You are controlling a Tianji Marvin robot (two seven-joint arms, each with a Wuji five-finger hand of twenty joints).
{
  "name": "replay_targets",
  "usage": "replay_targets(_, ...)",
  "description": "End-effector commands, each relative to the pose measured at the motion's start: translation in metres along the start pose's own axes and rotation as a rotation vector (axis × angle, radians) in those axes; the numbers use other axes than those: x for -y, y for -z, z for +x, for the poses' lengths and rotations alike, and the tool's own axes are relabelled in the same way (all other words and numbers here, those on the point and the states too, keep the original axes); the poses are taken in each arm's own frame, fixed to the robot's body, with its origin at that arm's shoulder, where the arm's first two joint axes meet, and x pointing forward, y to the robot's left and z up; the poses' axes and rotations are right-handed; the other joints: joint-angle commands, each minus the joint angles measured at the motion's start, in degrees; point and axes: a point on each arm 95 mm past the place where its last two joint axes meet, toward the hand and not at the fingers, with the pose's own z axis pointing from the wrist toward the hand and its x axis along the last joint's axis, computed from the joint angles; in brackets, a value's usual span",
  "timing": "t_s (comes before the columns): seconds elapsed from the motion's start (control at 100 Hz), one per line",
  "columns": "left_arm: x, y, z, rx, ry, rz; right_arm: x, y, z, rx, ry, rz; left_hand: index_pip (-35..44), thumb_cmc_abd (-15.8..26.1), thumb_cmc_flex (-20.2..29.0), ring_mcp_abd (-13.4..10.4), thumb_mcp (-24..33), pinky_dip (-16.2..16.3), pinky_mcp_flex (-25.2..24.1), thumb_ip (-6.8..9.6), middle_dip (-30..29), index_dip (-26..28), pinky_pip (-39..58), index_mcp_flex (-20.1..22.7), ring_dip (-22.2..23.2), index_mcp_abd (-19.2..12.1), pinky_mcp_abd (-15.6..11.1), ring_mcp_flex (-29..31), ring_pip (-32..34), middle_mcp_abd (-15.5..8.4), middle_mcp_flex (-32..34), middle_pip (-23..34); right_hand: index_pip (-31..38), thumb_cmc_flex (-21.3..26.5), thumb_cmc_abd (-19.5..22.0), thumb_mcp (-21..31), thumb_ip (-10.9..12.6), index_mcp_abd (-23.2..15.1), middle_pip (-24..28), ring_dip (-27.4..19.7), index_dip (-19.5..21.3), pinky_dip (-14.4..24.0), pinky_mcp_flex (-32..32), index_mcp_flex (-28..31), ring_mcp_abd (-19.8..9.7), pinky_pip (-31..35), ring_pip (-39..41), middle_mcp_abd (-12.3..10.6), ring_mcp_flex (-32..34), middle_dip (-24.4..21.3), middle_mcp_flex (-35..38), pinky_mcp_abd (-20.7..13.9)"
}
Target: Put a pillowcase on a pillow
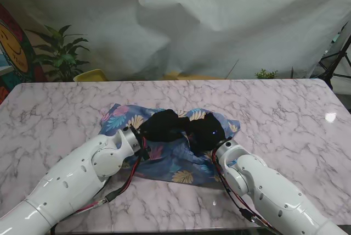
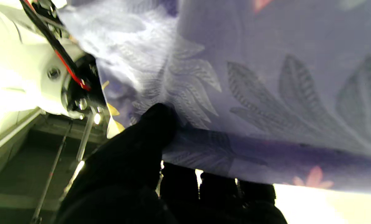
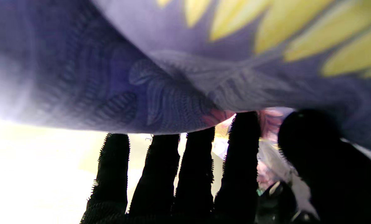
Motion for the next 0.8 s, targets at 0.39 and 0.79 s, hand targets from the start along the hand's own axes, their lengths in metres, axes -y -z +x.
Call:
replay_targets(0.39, -0.029, 0.019, -0.020, 0.078, 0.096, -0.475, -0.012, 0.021, -0.021, 0.072, 0.000, 0.050, -52.77, 9.97, -15.63, 5.34, -18.24, -4.15, -15.55, 4.14, -28.71, -18.41, -26.07, -13.45, -19.83, 16.47, 2.75, -37.75, -21.77, 9.99, -46.51, -14.51, -1.01, -3.85, 1.56, -2.36, 0.58, 0.70, -1.01, -1.54, 2.20, -0.98, -2.06, 2.21, 0.68, -1.14, 0.38, 0.82, -2.17, -0.64, -1.11, -0.35)
replay_targets(0.79, -0.034, 0.022, -0.024, 0.102, 0.159, -0.443, -0.057, 0.060, -0.015, 0.192, -0.023, -0.060, -54.50, 15.94, -9.24, 4.94, -29.62, -3.85, -13.84, 5.62, -23.86, -16.27, -34.08, -7.59, -20.78, 15.37, 2.40, -39.37, -21.58, 8.58, -46.59, -14.57, -3.47, -4.88, 5.53, -6.20, 1.42, 4.45, -1.44, -1.32, 1.88, -1.22, -2.60, 1.24, 2.70, -1.37, -0.10, 3.99, -3.61, -0.67, -3.41, 1.22)
